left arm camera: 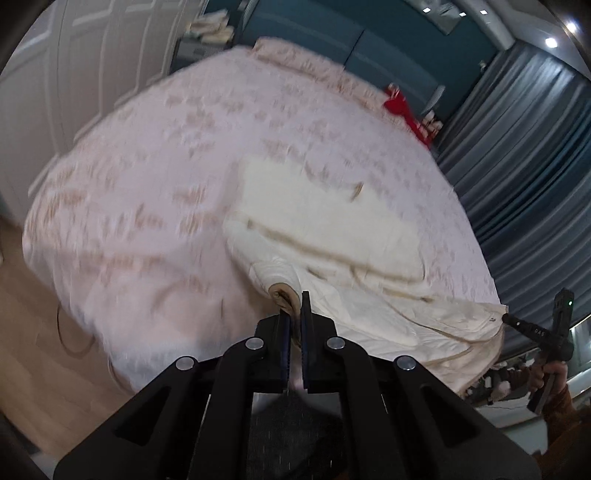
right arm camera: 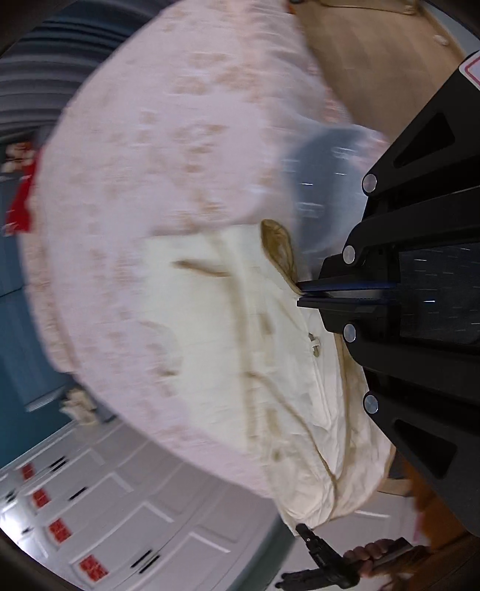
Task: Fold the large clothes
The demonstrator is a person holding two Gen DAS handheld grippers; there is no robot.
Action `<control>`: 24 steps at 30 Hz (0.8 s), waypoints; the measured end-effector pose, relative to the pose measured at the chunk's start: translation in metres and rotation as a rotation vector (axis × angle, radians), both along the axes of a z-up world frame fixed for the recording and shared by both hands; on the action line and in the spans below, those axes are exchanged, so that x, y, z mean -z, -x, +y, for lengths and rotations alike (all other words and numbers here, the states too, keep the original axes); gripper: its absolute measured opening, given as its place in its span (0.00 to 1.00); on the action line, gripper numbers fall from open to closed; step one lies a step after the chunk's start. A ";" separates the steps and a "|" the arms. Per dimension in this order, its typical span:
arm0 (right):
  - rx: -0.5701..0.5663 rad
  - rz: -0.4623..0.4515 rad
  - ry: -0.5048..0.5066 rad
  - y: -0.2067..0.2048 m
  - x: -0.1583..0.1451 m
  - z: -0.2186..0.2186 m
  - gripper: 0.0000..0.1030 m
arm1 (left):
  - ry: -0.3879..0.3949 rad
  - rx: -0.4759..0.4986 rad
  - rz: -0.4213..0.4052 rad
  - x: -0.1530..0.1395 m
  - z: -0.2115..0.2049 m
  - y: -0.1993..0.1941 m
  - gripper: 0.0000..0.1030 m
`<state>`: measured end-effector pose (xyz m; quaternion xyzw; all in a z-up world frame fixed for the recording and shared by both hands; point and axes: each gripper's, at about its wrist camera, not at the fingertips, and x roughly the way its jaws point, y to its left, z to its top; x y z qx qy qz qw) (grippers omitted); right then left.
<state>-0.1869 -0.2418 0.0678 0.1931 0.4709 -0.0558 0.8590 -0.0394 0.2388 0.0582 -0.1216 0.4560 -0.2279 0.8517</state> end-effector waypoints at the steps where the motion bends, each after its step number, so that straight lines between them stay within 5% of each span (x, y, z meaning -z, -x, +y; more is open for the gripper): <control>1: 0.000 -0.040 0.023 -0.012 -0.010 -0.005 0.01 | 0.002 -0.002 -0.023 -0.004 -0.004 -0.009 0.03; 7: 0.026 -0.180 0.118 -0.084 -0.025 -0.024 0.00 | -0.001 -0.049 -0.158 -0.016 -0.033 -0.079 0.04; 10: 0.087 -0.252 0.089 -0.118 -0.016 -0.039 0.00 | -0.037 -0.082 -0.212 -0.013 -0.048 -0.114 0.04; 16: 0.162 -0.292 0.082 -0.183 0.012 -0.051 0.00 | -0.084 -0.146 -0.189 0.015 -0.073 -0.183 0.04; 24: 0.220 -0.236 0.038 -0.251 0.061 -0.071 0.00 | -0.209 -0.164 -0.142 0.068 -0.109 -0.252 0.05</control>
